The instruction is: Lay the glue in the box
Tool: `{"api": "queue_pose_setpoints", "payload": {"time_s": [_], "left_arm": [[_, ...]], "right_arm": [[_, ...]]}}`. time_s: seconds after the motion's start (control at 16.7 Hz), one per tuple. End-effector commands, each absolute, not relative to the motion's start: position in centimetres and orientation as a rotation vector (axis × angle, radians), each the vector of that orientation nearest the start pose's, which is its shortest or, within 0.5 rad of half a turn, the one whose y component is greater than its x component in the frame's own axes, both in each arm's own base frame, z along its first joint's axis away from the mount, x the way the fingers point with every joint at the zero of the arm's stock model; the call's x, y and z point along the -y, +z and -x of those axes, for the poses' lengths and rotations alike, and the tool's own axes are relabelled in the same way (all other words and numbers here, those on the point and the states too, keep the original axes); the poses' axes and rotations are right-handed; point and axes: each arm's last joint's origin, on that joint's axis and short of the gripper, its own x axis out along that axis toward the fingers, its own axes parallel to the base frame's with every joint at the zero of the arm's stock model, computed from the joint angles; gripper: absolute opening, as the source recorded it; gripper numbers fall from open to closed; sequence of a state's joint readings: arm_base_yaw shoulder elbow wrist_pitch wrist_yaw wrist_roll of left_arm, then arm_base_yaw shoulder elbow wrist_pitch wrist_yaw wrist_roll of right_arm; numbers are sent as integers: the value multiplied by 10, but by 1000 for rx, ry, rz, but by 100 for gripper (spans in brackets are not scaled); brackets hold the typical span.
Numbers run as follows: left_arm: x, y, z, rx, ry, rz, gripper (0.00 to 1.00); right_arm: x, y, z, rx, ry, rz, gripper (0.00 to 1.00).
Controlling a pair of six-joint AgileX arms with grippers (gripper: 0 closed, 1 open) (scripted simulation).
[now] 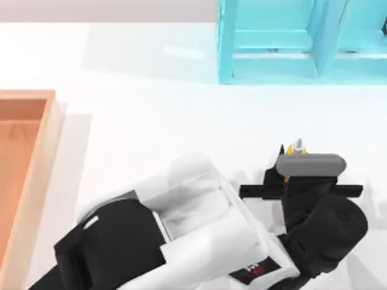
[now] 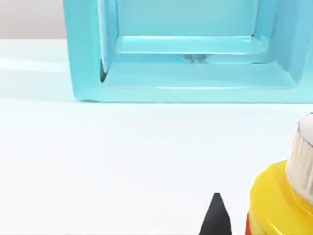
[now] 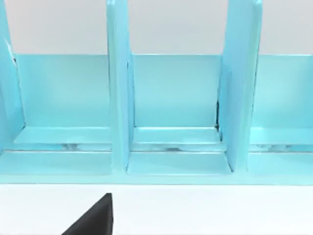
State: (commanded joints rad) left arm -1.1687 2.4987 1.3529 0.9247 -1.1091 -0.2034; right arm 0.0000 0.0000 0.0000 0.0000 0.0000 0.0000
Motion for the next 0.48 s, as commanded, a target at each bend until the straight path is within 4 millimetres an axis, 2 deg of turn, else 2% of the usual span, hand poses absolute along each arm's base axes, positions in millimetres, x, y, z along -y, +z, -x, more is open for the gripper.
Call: {"api": "queue_pose_setpoints", "payload": {"time_s": [0.18,0.36,0.48], "left_arm": [[421,66,-215,-102,-21,11,0],[420,99,-214,-99,-24,20,0],[420,107,-212,-100,-24,16,0]], "right_arm": [[1,160,-106,0,0,0,100],[1,160,-106,0,0,0,100],[1,160,-106,0,0,0,100]]}}
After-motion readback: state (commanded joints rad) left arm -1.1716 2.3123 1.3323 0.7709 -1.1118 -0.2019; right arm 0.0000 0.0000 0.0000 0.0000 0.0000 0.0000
